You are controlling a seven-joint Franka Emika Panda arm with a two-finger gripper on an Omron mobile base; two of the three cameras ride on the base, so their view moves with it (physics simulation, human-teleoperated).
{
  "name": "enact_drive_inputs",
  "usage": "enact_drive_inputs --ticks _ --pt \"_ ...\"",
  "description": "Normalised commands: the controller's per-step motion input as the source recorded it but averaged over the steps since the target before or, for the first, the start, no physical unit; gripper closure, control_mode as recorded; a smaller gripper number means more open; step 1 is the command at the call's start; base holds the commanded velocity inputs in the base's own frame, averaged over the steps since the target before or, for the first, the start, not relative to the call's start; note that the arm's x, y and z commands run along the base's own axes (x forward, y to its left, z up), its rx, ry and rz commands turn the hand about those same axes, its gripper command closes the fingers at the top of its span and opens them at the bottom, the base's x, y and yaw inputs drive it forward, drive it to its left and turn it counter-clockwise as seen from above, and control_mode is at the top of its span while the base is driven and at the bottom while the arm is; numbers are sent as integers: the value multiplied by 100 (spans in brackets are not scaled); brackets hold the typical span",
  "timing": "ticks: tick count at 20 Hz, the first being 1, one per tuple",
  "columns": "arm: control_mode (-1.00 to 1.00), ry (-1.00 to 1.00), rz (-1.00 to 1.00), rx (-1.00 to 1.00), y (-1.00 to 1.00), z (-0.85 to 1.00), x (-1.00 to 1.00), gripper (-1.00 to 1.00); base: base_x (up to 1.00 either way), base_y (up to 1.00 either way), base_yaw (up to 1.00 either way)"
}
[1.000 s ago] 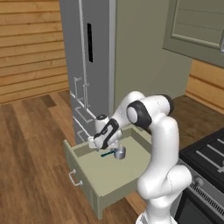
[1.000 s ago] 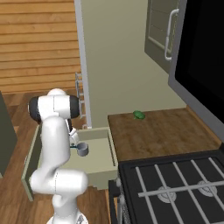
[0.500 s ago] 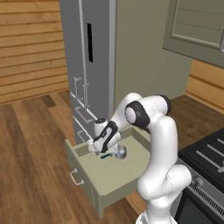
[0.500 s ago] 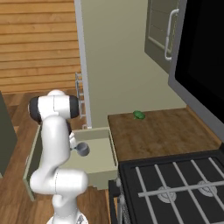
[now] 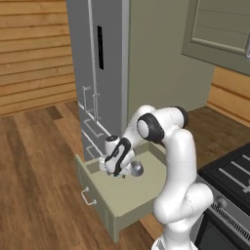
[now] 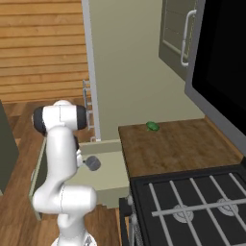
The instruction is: Pick the measuring cup from the drawer and place it on the counter.
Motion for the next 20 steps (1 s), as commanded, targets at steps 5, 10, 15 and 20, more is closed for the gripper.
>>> enact_drive_inputs --ticks 5,10,15,20 --pt "-100 -6 -12 0 -49 18 -24 -100 0 0 0" --pt "-100 -1 -21 0 -57 6 20 -100 0 0 0" --pt "-100 -1 -15 0 -3 11 14 -100 0 0 0" --pt "-100 -7 -11 0 4 16 0 -100 0 0 0"
